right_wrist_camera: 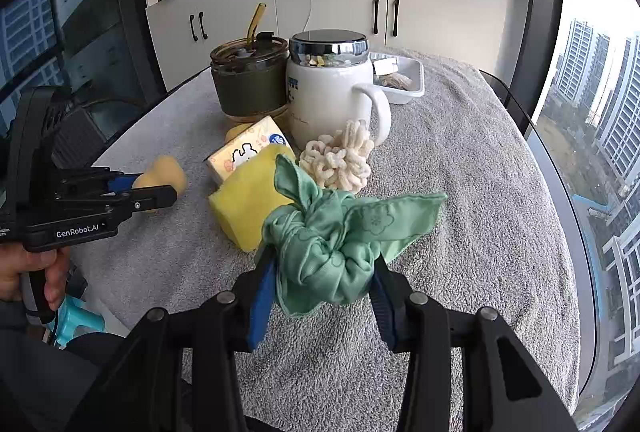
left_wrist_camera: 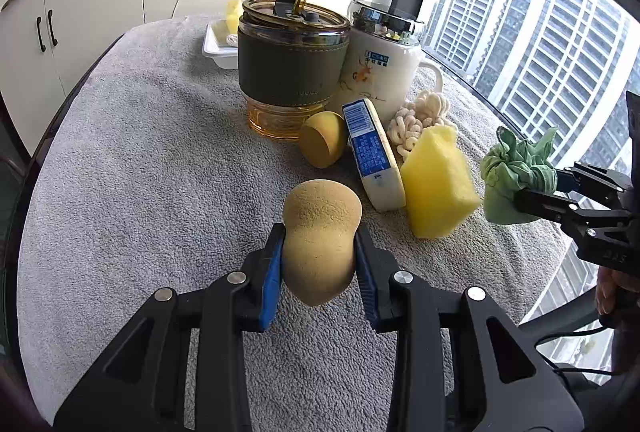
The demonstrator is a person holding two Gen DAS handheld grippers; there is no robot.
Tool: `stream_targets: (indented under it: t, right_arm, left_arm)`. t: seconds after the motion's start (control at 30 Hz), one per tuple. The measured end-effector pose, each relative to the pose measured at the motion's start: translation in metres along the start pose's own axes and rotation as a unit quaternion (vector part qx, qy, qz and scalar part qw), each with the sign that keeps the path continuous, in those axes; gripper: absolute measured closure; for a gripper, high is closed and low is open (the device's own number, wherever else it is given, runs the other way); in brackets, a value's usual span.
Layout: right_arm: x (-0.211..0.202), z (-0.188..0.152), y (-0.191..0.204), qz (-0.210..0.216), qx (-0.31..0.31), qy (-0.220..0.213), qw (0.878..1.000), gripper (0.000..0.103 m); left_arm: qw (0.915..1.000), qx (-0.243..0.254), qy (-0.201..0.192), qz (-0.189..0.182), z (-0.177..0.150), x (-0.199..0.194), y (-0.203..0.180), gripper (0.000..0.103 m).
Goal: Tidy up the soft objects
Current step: 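Carry the tan sponge and green cloth over the white tray with both tools, then lower and release the tan sponge with the left tool while the right tool drops the green cloth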
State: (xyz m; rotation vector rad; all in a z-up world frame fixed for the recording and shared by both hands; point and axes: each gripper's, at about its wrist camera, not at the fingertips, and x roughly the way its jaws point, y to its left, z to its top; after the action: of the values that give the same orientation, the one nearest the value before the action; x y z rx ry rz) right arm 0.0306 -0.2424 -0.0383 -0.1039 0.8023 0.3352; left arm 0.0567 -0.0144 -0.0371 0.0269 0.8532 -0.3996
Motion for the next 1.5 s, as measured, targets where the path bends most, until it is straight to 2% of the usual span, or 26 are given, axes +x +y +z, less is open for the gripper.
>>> stream_targets:
  t: [0.3, 0.5, 0.6, 0.8, 1.0, 1.27, 1.5]
  right_arm:
    - [-0.036, 0.042, -0.04, -0.027, -0.016, -0.035, 0.999, 0.057]
    - [-0.055, 0.1, -0.075, -0.069, -0.059, -0.066, 0.994, 0.057]
    - [-0.049, 0.137, -0.095, -0.076, -0.072, -0.073, 0.992, 0.057]
    - [0.002, 0.216, -0.13, -0.049, -0.082, -0.049, 0.994, 0.057]
    - [0.072, 0.273, -0.145, -0.006, -0.093, -0.01, 0.996, 0.057]
    - [0.172, 0.3, -0.151, 0.051, -0.095, 0.047, 0.993, 0.057]
    - [0.226, 0.308, -0.14, 0.091, -0.1, 0.067, 0.989, 0.057]
  left_arm:
    - [0.9981, 0.028, -0.047, 0.028, 0.062, -0.041, 0.033, 0.072]
    - [0.9936, 0.068, -0.073, 0.053, 0.13, -0.049, 0.055, 0.072]
    - [0.9921, 0.089, -0.07, 0.053, 0.166, -0.035, 0.064, 0.072]
    - [0.9917, 0.127, -0.015, 0.016, 0.228, 0.028, 0.076, 0.072]
    - [0.9893, 0.138, 0.028, -0.037, 0.256, 0.094, 0.086, 0.072]
    - [0.9791, 0.177, 0.08, -0.06, 0.255, 0.163, 0.075, 0.072]
    - [0.9746, 0.188, 0.095, -0.077, 0.252, 0.192, 0.07, 0.072]
